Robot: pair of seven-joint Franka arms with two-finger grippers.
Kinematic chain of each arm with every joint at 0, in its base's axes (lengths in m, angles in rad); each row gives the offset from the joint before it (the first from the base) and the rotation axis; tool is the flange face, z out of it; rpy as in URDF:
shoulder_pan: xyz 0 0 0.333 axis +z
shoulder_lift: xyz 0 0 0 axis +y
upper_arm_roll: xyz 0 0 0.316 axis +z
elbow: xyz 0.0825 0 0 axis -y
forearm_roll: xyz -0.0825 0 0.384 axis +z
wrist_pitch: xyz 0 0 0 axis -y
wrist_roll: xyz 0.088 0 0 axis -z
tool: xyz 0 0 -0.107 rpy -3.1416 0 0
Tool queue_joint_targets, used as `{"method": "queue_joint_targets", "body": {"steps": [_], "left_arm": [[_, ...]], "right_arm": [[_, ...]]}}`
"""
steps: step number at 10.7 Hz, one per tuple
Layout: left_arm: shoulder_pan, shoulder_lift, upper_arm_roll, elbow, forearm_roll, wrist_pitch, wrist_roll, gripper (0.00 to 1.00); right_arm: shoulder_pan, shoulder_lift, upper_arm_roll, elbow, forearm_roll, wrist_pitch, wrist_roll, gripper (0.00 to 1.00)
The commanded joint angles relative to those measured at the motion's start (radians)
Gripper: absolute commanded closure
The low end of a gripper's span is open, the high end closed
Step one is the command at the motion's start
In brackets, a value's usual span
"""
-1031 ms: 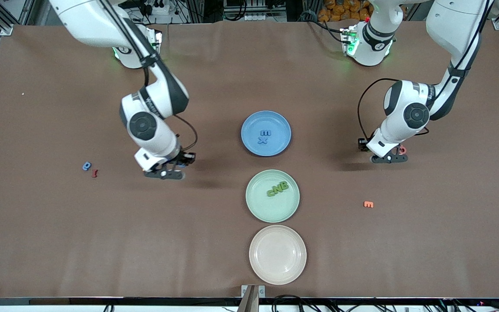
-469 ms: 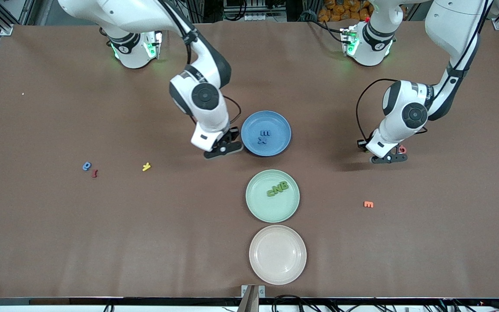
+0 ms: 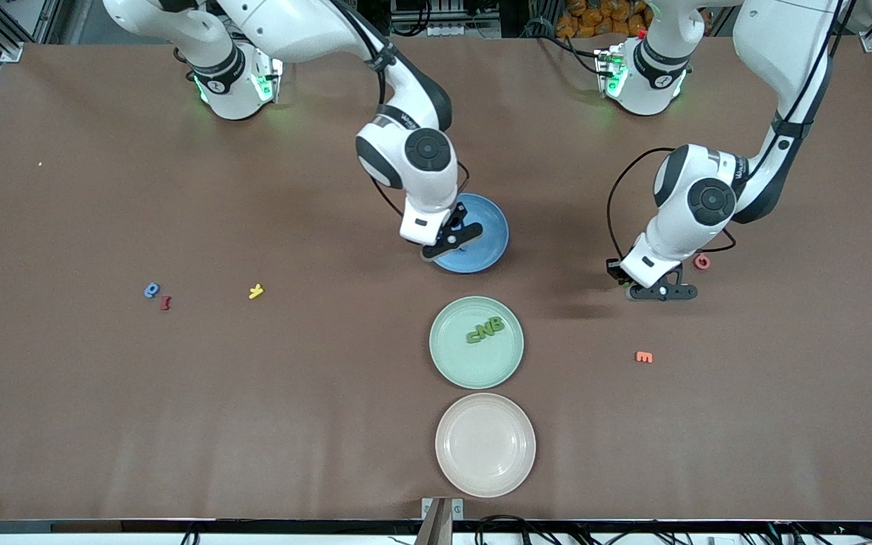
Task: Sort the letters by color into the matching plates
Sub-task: 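Drop the green i into the green plate while the right gripper withdraws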
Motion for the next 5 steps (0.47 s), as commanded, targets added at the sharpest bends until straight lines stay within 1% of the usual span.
{"method": "queue_joint_targets", "body": {"steps": [1, 2, 3, 5], "left_arm": [[-0.100, 0.072, -0.003, 0.191, -0.018, -0.089, -0.125, 1.00], [-0.134, 0.100, -0.003, 0.263, -0.018, -0.132, -0.168, 1.00], [-0.156, 0.129, -0.003, 0.328, -0.017, -0.166, -0.223, 1.00], [-0.206, 0.178, -0.003, 0.411, -0.018, -0.171, -0.306, 1.00]], "right_arm": [[0.035, 0.053, 0.011, 0.065, 0.000, -0.023, -0.003, 0.46], [0.033, 0.050, 0.015, 0.063, 0.009, -0.024, -0.004, 0.00], [0.027, 0.050, 0.016, 0.063, 0.009, -0.040, -0.009, 0.00], [0.007, 0.033, 0.016, 0.063, 0.007, -0.087, -0.053, 0.00]]}}
